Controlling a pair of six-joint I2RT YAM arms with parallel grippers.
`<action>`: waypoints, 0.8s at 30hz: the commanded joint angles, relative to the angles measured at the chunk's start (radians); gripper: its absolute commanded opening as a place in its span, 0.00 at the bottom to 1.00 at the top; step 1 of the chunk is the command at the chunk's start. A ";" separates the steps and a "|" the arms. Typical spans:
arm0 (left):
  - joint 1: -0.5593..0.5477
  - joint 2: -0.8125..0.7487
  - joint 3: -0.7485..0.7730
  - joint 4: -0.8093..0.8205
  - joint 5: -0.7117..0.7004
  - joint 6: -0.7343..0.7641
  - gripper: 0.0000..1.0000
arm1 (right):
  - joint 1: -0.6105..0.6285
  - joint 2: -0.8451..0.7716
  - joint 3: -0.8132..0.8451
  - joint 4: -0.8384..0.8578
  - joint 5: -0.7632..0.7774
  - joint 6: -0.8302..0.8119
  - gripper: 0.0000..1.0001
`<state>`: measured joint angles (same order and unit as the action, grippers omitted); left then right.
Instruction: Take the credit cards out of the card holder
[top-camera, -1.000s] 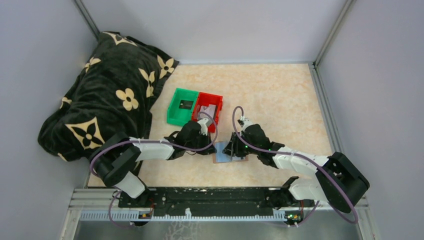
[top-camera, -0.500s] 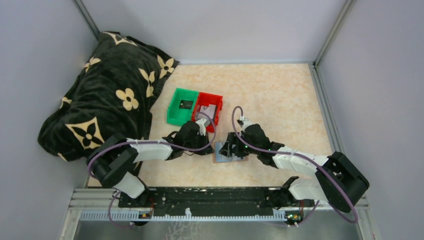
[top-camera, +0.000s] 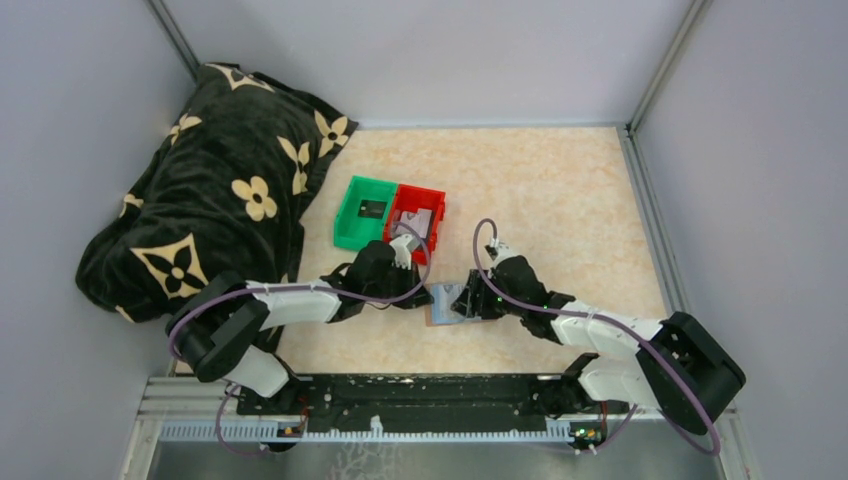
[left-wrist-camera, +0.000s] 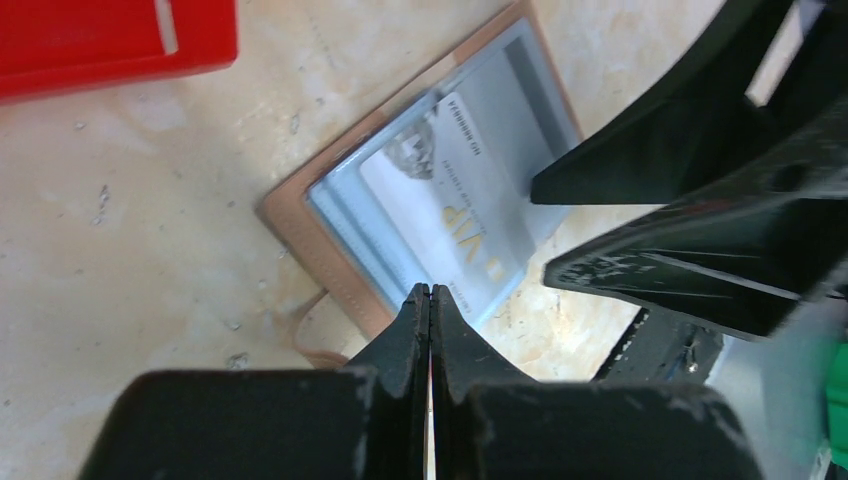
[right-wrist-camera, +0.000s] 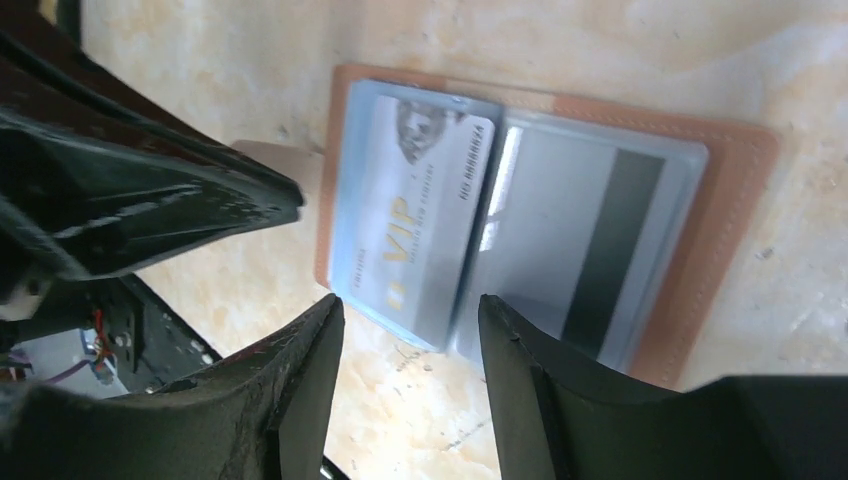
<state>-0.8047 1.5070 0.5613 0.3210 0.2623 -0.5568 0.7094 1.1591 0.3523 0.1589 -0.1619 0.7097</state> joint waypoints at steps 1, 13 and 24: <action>0.005 0.008 -0.006 0.118 0.072 -0.013 0.00 | -0.016 -0.021 -0.032 0.048 0.019 0.019 0.53; 0.004 0.180 -0.008 0.165 0.076 -0.037 0.00 | -0.043 0.038 -0.055 0.133 -0.039 0.020 0.51; 0.004 0.204 -0.008 0.165 0.072 -0.029 0.00 | -0.050 0.088 -0.067 0.207 -0.084 0.036 0.40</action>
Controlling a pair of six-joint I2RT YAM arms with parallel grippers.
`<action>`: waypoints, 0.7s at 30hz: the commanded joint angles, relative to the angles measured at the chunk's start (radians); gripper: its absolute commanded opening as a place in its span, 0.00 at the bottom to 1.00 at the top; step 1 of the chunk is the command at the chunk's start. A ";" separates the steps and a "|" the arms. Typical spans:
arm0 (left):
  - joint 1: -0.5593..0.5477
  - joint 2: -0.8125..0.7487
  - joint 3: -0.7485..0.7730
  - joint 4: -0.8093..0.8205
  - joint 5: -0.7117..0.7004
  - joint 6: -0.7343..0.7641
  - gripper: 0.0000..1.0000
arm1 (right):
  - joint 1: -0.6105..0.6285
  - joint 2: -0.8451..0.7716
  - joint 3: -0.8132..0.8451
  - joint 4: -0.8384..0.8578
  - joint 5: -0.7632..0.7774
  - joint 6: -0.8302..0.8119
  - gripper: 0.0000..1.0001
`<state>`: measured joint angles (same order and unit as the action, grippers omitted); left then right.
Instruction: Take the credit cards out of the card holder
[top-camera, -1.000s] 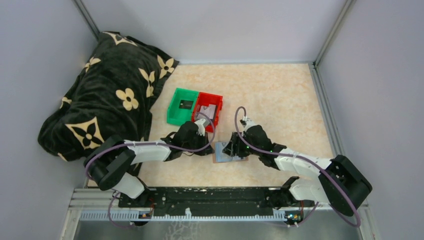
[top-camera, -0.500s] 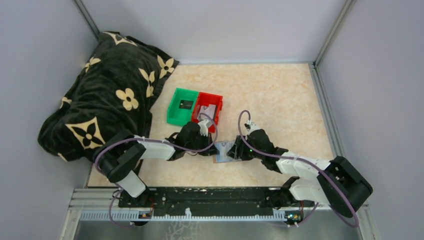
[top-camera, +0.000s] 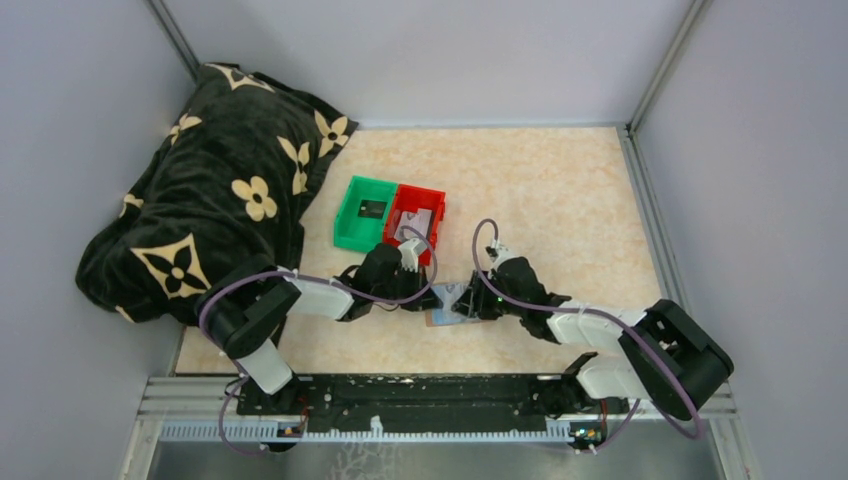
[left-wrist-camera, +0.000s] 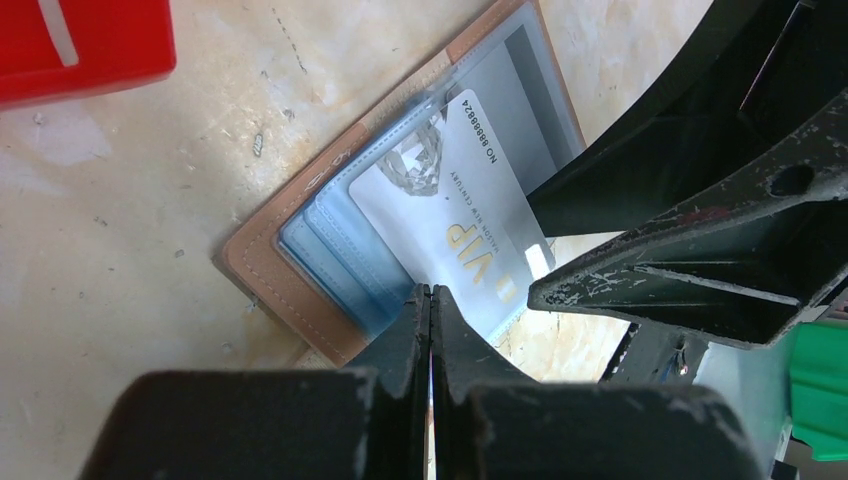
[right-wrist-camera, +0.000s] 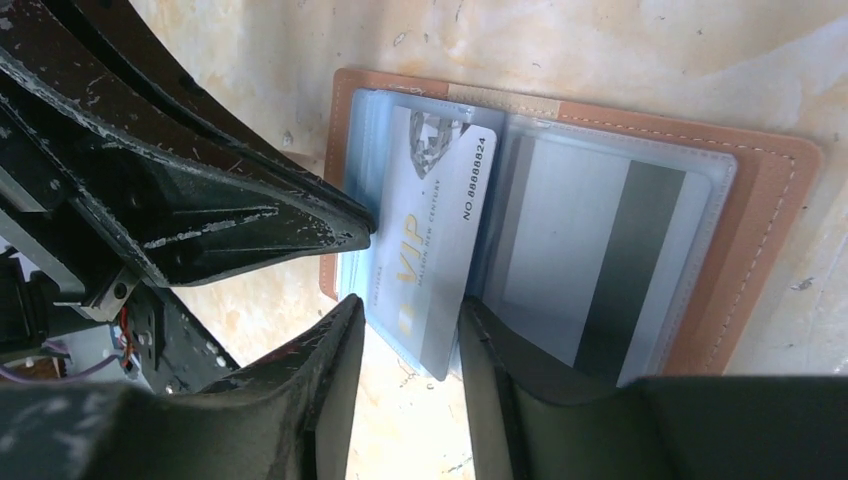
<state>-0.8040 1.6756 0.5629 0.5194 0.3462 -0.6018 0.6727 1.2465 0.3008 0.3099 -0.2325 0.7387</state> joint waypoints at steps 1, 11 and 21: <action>0.003 0.036 -0.009 -0.032 -0.011 0.015 0.00 | -0.015 -0.005 -0.015 0.052 -0.008 0.007 0.36; 0.003 0.035 -0.031 -0.020 -0.001 0.010 0.00 | -0.037 -0.076 -0.033 0.008 0.018 0.004 0.00; 0.003 -0.082 -0.070 -0.008 -0.025 0.031 0.27 | -0.092 -0.219 -0.005 -0.159 0.076 -0.054 0.00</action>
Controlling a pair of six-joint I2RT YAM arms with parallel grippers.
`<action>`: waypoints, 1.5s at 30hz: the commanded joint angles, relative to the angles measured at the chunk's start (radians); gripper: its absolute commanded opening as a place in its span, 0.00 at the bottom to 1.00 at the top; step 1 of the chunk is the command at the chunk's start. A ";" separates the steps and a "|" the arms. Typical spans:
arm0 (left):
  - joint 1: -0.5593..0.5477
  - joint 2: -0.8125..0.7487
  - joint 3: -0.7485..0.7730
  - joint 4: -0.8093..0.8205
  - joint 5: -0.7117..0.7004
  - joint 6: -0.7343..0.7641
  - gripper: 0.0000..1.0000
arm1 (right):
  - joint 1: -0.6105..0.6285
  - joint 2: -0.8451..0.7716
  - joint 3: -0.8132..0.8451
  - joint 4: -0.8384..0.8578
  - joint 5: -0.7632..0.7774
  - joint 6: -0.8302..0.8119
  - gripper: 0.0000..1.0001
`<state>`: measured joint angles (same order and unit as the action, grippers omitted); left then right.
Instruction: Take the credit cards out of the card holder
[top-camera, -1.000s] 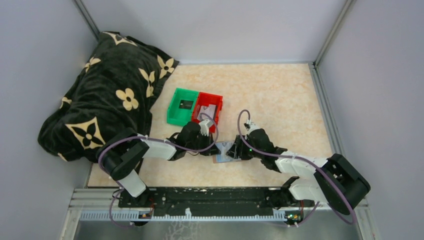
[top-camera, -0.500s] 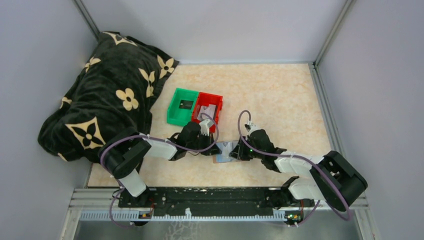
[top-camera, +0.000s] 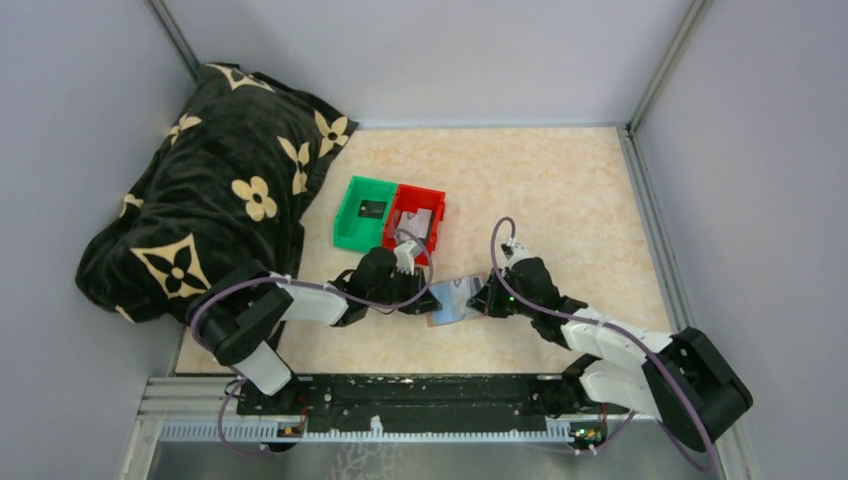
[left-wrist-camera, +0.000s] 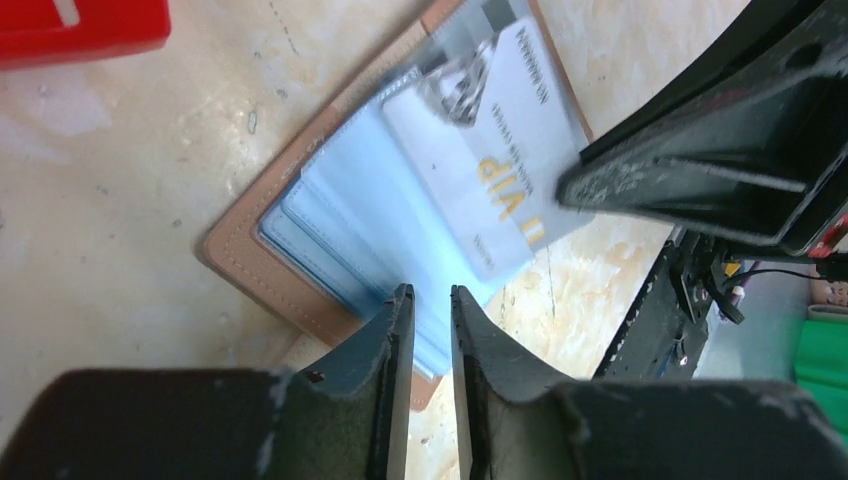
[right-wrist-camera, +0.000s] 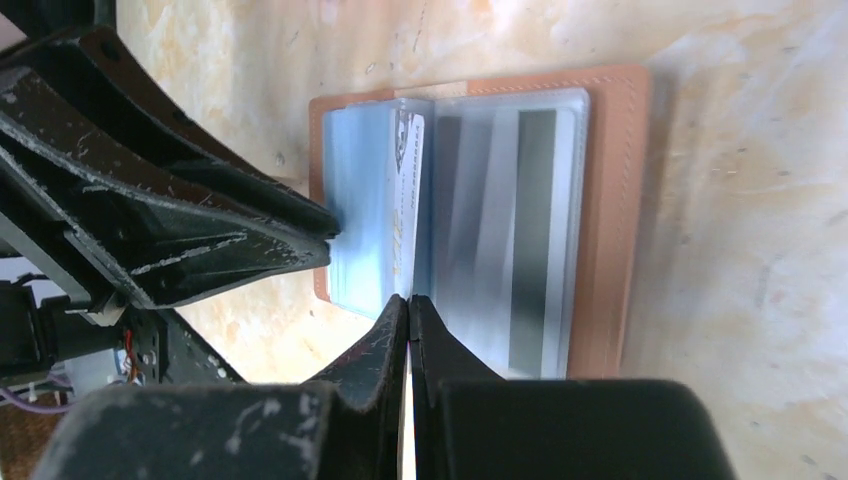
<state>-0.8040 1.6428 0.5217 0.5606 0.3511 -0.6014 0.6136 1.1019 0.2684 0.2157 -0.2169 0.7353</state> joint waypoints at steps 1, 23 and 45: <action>0.003 -0.060 -0.029 -0.051 -0.034 0.031 0.28 | -0.038 -0.095 0.036 -0.091 0.072 -0.063 0.00; 0.006 -0.795 -0.198 -0.283 -0.673 0.025 0.78 | 0.032 0.271 0.664 -0.144 0.341 -0.105 0.00; 0.006 -1.031 -0.227 -0.525 -0.784 -0.012 0.78 | 0.143 0.876 1.231 -0.352 0.574 0.112 0.00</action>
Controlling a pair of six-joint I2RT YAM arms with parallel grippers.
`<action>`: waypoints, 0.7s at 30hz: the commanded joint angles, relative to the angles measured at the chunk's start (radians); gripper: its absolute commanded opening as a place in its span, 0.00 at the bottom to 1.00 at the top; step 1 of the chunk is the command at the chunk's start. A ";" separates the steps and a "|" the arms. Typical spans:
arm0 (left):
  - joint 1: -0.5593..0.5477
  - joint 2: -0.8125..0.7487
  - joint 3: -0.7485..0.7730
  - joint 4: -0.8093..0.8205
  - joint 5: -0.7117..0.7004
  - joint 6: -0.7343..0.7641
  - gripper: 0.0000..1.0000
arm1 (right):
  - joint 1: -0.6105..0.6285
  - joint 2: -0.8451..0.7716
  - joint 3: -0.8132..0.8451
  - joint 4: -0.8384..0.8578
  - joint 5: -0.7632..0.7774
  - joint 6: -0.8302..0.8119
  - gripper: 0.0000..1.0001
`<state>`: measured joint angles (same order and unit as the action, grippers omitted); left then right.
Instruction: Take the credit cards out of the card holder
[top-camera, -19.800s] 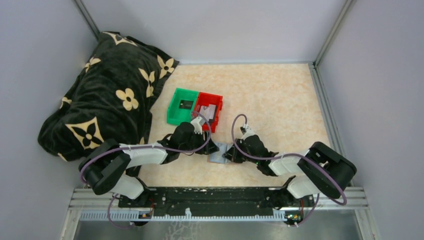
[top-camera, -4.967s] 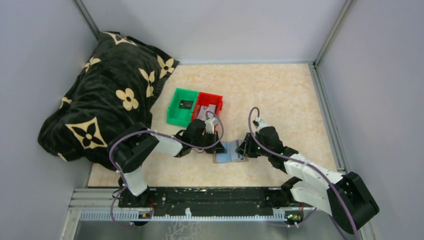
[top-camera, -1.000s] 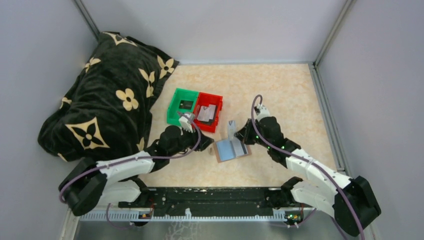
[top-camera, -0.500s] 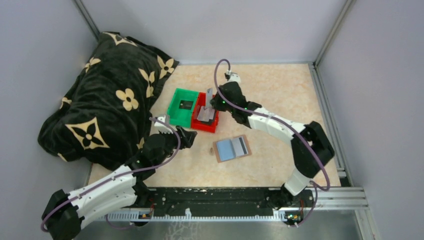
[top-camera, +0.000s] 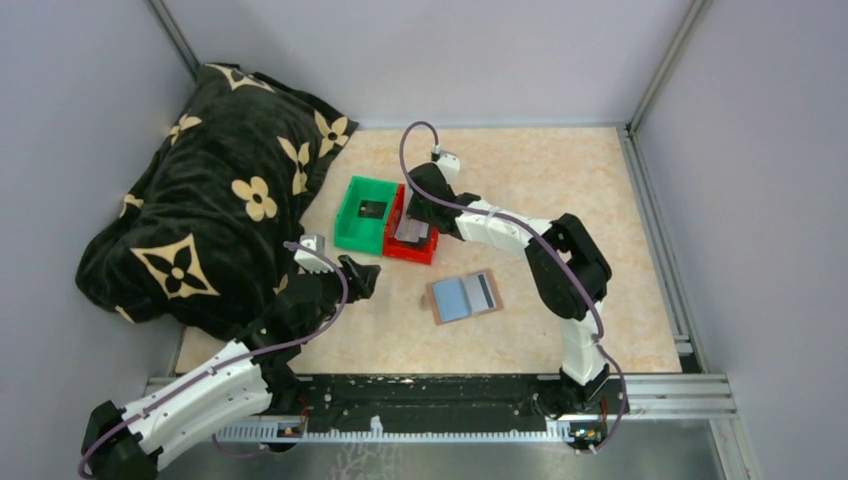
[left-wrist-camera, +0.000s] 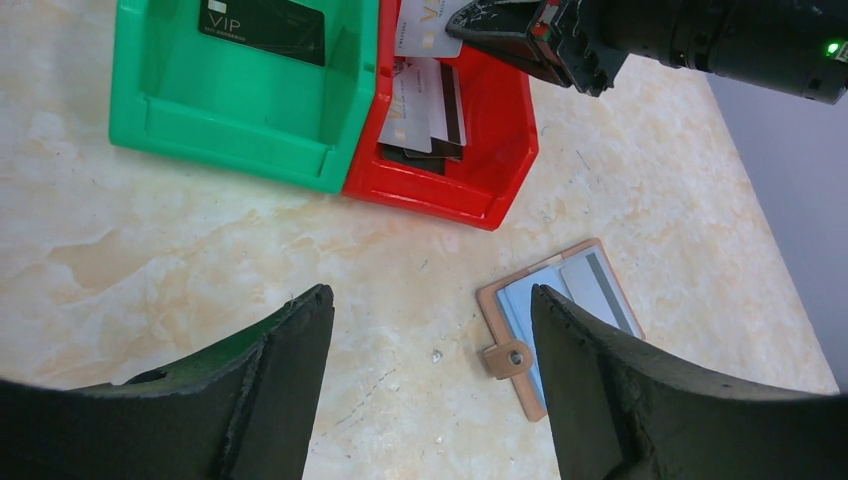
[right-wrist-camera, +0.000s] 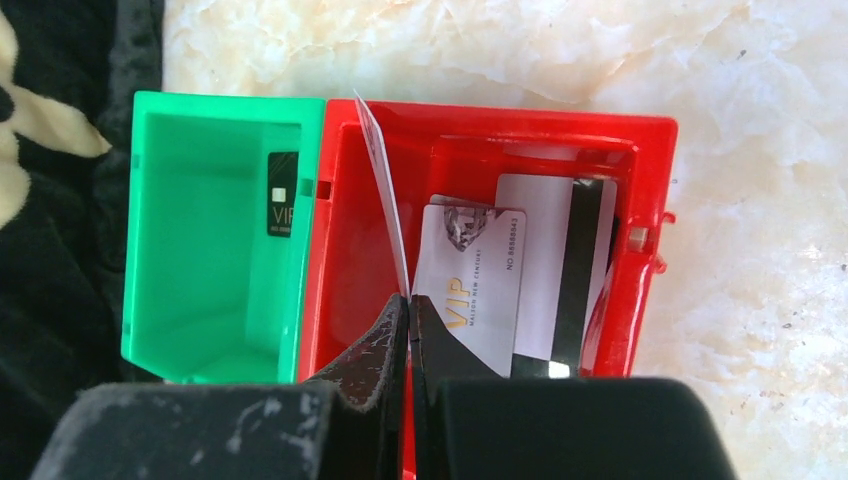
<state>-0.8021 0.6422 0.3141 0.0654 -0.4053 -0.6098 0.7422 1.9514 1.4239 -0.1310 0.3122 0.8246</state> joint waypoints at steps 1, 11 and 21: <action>0.004 -0.029 -0.017 -0.035 -0.029 -0.001 0.78 | 0.016 0.039 0.084 -0.010 0.043 0.027 0.00; 0.004 -0.028 -0.009 -0.043 -0.036 0.010 0.78 | 0.059 0.001 0.042 -0.015 0.066 0.036 0.00; 0.004 -0.049 -0.044 -0.030 -0.003 -0.025 0.78 | 0.063 -0.094 -0.064 0.045 -0.026 -0.002 0.00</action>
<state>-0.8021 0.6224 0.2996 0.0227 -0.4187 -0.6155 0.7975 1.9541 1.3811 -0.1444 0.3199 0.8516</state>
